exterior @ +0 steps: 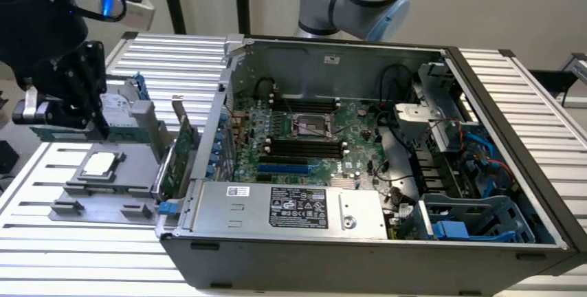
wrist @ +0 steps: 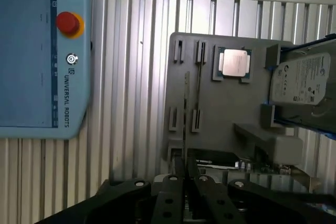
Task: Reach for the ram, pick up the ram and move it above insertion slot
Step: 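Pick up the ram and move it above insertion slot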
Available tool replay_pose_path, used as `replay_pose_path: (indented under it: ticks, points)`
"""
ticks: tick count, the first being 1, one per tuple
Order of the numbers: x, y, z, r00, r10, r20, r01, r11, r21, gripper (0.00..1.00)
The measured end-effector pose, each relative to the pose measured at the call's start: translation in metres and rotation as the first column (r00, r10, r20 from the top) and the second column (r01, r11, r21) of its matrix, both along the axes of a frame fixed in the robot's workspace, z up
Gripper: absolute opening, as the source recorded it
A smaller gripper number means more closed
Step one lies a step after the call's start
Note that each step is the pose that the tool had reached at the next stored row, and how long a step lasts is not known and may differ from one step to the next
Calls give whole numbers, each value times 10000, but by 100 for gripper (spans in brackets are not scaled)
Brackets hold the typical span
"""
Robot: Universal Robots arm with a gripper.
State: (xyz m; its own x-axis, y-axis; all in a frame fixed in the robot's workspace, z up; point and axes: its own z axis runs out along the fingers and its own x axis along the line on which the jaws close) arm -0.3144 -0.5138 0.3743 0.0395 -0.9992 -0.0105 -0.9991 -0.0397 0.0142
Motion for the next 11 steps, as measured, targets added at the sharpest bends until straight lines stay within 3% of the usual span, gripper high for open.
replay_pose_path:
  ticks: [7,11]
  points:
    - [319,0,300,10000,0,-68,0,10000,0,14]
    - [501,0,399,9999,0,-106,0,10000,0,14]
